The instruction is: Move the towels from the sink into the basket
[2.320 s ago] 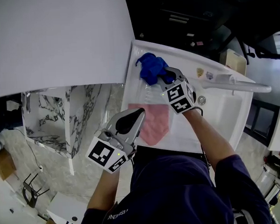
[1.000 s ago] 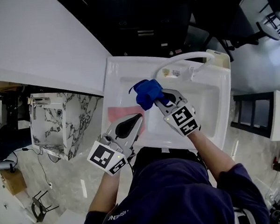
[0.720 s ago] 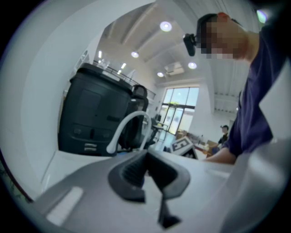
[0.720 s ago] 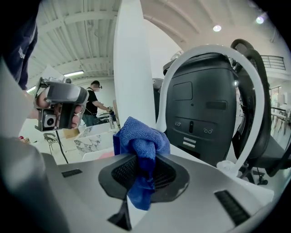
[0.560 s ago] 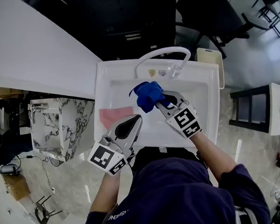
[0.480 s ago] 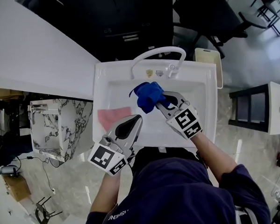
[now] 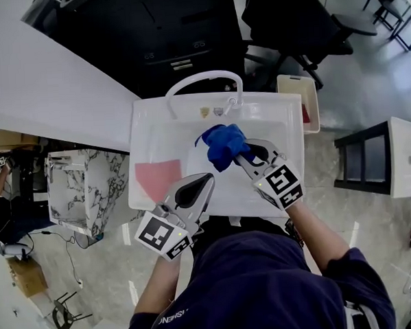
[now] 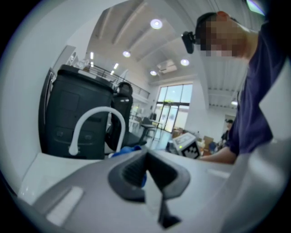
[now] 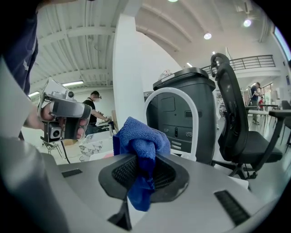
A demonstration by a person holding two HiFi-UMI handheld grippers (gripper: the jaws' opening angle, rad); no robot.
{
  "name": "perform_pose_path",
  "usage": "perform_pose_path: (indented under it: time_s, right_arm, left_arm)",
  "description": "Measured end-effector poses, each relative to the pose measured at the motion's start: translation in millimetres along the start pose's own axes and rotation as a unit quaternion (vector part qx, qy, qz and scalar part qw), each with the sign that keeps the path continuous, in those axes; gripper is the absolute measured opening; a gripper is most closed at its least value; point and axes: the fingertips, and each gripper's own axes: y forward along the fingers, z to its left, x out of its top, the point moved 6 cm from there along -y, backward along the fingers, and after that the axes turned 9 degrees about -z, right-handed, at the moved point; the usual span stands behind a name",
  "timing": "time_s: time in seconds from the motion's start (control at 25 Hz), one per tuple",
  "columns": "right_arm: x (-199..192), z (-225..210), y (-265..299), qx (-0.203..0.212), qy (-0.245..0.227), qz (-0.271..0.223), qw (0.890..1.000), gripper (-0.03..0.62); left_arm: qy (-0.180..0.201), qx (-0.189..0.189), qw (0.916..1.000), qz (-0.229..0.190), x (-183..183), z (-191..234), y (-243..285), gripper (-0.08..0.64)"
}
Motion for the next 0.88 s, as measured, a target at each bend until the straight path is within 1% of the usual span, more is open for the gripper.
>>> perform_pose_path:
  time_s: [0.2,0.48,0.68,0.88]
  right_arm:
    - [0,-9,-22,-0.013,0.01,-0.005,1.0,0.058]
    - [0,-14,-42,-0.043,0.023,-0.011,0.999,0.058]
    - [-2,-5,-45,-0.079,0.028,-0.006,0.996,0.058]
    - [3,16,-42,-0.119,0.023,-0.003,0.993,0.058]
  left_arm:
    - [0.012,-0.007,0.9999,0.002,3,-17,6,0.002]
    - [0.016,-0.018,0.9997,-0.001,9,-17,1,0.003]
    - [0.008,-0.041,0.9991,-0.004,8,-5,-15,0.002]
    - [0.002,-0.075,0.9971,-0.006,6,14,-36,0.003]
